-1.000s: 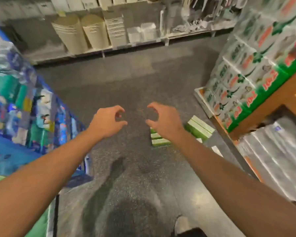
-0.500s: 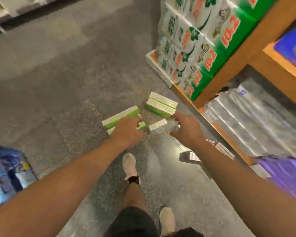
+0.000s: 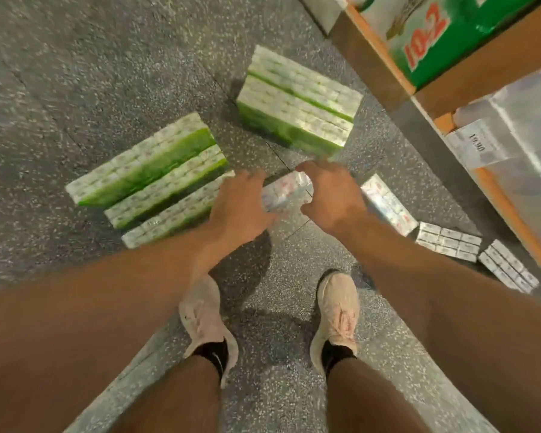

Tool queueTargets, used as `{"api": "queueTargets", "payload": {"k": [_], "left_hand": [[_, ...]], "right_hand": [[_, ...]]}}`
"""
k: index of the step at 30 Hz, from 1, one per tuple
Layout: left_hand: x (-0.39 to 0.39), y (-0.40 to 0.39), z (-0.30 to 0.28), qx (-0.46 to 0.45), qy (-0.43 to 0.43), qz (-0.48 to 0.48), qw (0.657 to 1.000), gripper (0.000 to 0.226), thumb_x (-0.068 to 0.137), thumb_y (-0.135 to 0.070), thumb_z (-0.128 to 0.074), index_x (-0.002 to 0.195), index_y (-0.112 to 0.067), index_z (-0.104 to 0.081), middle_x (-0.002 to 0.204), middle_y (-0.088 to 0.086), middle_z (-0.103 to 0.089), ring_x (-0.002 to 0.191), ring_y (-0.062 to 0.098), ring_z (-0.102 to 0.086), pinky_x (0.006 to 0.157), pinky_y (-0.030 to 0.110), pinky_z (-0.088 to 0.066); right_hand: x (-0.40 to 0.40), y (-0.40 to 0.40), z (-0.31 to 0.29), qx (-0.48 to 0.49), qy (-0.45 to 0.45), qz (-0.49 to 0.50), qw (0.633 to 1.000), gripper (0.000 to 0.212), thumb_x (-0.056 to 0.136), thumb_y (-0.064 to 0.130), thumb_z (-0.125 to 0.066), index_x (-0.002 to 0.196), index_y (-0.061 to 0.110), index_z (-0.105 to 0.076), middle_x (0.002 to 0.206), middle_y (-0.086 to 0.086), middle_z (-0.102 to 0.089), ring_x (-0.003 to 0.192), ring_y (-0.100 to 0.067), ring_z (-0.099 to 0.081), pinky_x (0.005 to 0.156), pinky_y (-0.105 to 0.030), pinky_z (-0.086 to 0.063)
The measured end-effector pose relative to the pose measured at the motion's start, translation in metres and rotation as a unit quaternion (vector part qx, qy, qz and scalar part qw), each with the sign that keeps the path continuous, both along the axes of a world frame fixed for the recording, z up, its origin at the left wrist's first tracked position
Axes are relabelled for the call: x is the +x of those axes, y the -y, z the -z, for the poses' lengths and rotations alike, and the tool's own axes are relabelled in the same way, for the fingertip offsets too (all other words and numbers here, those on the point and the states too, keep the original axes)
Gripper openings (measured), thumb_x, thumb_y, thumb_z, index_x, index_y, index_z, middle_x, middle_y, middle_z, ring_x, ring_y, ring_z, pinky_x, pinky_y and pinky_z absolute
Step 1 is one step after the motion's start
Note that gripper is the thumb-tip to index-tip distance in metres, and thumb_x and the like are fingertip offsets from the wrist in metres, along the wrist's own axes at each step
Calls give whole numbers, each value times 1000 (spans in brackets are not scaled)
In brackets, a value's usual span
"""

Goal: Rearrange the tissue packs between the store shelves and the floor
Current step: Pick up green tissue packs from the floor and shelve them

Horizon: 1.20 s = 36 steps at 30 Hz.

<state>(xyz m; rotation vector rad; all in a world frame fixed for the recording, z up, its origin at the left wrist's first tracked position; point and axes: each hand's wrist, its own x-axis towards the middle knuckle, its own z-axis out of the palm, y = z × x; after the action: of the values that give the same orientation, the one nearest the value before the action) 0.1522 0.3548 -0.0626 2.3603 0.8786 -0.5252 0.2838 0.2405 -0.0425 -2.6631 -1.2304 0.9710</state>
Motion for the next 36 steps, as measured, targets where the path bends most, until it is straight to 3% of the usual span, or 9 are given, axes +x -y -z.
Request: {"api": "queueTargets", "payload": {"k": [4, 6, 9, 12, 17, 23, 27, 31, 36], "left_hand": [[14, 19, 101, 12, -18, -40, 999, 88, 67, -51, -80, 137, -18, -39, 132, 11, -48, 118, 34, -48, 96, 42, -43], [21, 24, 127, 16, -10, -48, 999, 73, 72, -41, -79, 131, -19, -44, 124, 10, -54, 112, 33, -52, 90, 39, -45], [25, 25, 131, 34, 12, -56, 998, 35, 78, -23, -70, 110, -19, -55, 105, 10, -59, 98, 32, -57, 72, 34, -39], [20, 15, 95, 3, 34, -61, 998, 37, 78, -23, -71, 112, -19, -59, 103, 9, -60, 95, 30, -57, 71, 35, -43], [-4, -14, -51, -54, 51, -140, 987, 56, 80, -31, -74, 129, -31, -48, 105, -2, -58, 87, 18, -55, 67, 31, -46], [-93, -36, -307, -121, 118, -282, 944, 43, 80, -11, -73, 118, -23, -55, 102, -1, -63, 91, 18, -57, 77, 25, -48], [-191, -26, -476, -51, 135, -358, 923, 46, 80, -17, -73, 115, -40, -54, 99, -2, -67, 85, 19, -63, 73, 27, -52], [-315, 33, -616, 37, 183, -445, 876, 47, 80, -21, -73, 123, -28, -56, 111, 2, -67, 102, 23, -63, 93, 41, -50], [-492, 167, -753, 233, 176, -511, 808, 50, 82, -16, -74, 129, -21, -58, 116, 3, -61, 110, 19, -56, 95, 24, -39]], "right_hand": [[20, -2, 105, -50, 27, -39, 998, 79, 83, 12, -70, 149, 29, -30, 162, -5, -13, 144, -38, -21, 111, -51, -36], [29, -1, 138, -44, 4, -30, 999, 76, 86, 6, -63, 148, 33, -29, 163, -1, -4, 142, -41, -22, 110, -52, -37], [32, 3, 149, 2, -24, -28, 999, 43, 92, 12, -56, 132, 27, -47, 150, -8, -32, 120, -40, -49, 95, -46, -49], [32, 3, 113, 36, -16, -32, 999, 39, 89, 17, -63, 126, 26, -53, 134, -8, -46, 107, -37, -57, 85, -43, -52], [25, -16, -24, 107, -52, -46, 992, 58, 84, 17, -70, 136, 20, -46, 141, -12, -40, 113, -35, -52, 86, -39, -52], [-21, -69, -263, 177, -108, -165, 964, 60, 80, 31, -73, 135, 26, -50, 126, -12, -51, 112, -35, -50, 91, -41, -47], [-91, -103, -421, 253, -141, -274, 917, 56, 81, 39, -74, 132, 27, -55, 129, -2, -54, 112, -23, -53, 90, -31, -45], [-211, -109, -560, 332, -166, -385, 845, 58, 76, 43, -78, 129, 26, -60, 121, 2, -59, 107, -17, -59, 85, -23, -39], [-412, -51, -689, 415, -205, -498, 733, 60, 73, 43, -80, 127, 26, -62, 118, 3, -60, 108, -15, -58, 89, -22, -40]]}}
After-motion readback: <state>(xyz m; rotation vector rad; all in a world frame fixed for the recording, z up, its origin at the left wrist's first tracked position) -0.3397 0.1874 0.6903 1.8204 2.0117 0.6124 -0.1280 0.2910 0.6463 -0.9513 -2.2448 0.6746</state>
